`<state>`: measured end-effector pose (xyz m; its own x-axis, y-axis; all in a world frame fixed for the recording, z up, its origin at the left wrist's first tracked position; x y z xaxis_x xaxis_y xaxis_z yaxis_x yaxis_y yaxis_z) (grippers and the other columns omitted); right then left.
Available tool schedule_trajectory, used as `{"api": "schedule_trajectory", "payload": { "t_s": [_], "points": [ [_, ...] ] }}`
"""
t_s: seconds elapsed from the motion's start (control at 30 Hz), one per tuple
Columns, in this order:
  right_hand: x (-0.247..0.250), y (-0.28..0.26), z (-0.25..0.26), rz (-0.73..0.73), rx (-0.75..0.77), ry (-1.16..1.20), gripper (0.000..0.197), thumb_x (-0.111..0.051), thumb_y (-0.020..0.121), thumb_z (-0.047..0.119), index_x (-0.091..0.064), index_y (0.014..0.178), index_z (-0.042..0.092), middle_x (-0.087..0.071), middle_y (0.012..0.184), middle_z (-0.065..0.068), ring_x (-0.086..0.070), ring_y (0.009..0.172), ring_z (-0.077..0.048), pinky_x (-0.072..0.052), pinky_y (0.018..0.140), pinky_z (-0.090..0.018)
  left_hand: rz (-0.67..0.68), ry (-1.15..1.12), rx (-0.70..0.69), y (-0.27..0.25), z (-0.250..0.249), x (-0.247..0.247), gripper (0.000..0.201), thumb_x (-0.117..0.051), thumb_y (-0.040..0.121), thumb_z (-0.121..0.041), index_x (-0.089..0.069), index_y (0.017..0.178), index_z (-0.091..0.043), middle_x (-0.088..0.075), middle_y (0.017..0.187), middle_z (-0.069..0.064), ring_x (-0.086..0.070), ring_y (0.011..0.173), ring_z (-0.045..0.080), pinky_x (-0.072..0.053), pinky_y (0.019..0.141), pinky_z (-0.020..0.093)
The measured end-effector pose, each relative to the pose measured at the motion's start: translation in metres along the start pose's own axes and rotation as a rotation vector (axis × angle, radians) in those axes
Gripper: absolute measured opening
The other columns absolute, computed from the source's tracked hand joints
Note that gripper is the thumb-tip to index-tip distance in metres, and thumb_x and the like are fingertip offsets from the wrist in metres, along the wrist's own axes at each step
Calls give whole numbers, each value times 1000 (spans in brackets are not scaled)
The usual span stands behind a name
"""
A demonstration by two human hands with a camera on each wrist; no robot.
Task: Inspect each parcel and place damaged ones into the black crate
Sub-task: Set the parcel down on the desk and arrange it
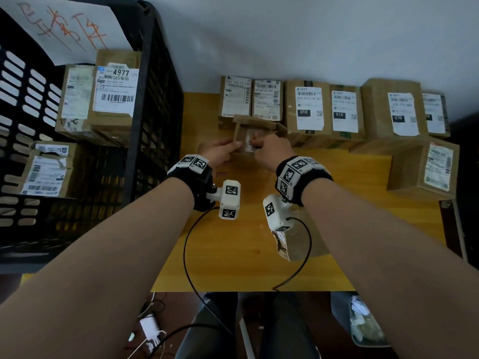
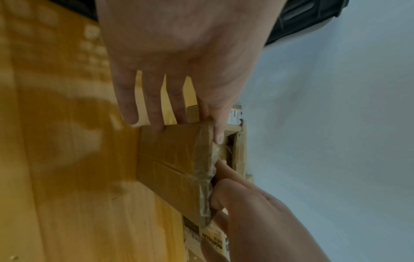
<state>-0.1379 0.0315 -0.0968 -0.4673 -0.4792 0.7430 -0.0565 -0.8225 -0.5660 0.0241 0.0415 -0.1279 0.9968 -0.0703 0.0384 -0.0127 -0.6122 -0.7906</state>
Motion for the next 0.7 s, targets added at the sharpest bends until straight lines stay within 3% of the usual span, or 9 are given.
{"api": "schedule_trajectory", "payload": {
  "t_s": [0.13, 0.23, 0.33, 0.4, 0.47, 0.53, 0.6, 0.7],
  "points": [
    [5, -1, 4, -7, 53, 36, 41, -52, 99, 22, -67, 136, 32, -57, 151, 0, -49, 141, -29, -38, 121, -41, -11, -30, 7, 2, -1, -1, 50, -83, 87, -37, -67, 133, -28, -73, 117, -1, -69, 108, 21, -56, 96, 48],
    [17, -5, 2, -92, 110, 164, 35, -51, 101, 18, -75, 125, 25, -65, 141, 1, -59, 130, -23, -44, 115, -38, -13, -31, 17, 4, -1, 1, 49, -82, 87, -38, -66, 133, -28, -74, 113, -3, -70, 103, 19, -55, 97, 48],
    [30, -13, -7, -226, 97, 390, 35, -49, 100, 13, -82, 104, 22, -77, 114, 1, -67, 97, -15, -56, 85, -31, -9, -29, 11, 5, 0, 2, 49, -82, 88, -38, -66, 133, -28, -75, 110, -4, -71, 99, 18, -55, 98, 49],
    [38, -18, -19, -376, 42, 502, 36, -47, 100, 9, -79, 88, 21, -76, 90, 2, -65, 75, -16, -53, 68, -31, -4, -29, 0, 6, 1, 3, 50, -81, 88, -38, -65, 134, -28, -75, 111, -4, -72, 100, 19, -55, 98, 49],
    [41, -20, -35, -482, -64, 609, 35, -46, 99, 8, -74, 84, 22, -72, 84, 1, -60, 66, -16, -49, 62, -31, -4, -27, -10, 6, 1, 5, 51, -81, 89, -38, -64, 136, -28, -74, 115, -3, -71, 103, 20, -56, 94, 46],
    [33, -18, -44, -391, -177, 684, 31, -47, 99, 8, -74, 98, 22, -71, 96, 0, -62, 73, -14, -56, 71, -32, -9, -25, -17, 8, 3, 7, 51, -80, 89, -39, -64, 136, -28, -73, 118, -3, -70, 106, 21, -56, 91, 45],
    [17, -16, -43, -167, -232, 698, 33, -49, 100, 8, -70, 123, 20, -69, 109, -3, -68, 93, -23, -61, 88, -44, -11, -17, -24, 7, 3, 6, 50, -79, 90, -39, -64, 137, -28, -72, 118, -3, -69, 105, 21, -56, 94, 47],
    [11, -24, -31, -26, -235, 750, 39, -50, 102, 7, -60, 138, 16, -69, 102, -8, -71, 99, -33, -60, 91, -50, -7, 17, -35, 4, 1, 5, 50, -74, 94, -39, -60, 141, -27, -65, 124, -3, -62, 112, 23, -55, 99, 51]
  ]
}}
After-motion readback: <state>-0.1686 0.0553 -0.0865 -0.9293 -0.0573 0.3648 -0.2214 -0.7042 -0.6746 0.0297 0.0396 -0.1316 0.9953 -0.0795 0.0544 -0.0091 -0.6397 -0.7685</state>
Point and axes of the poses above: each hand's wrist, its own y-axis towards the middle knuckle, its own x-axis out of the back of the hand, z = x × y, the point moved 5 cm from there along y, towards the middle knuckle
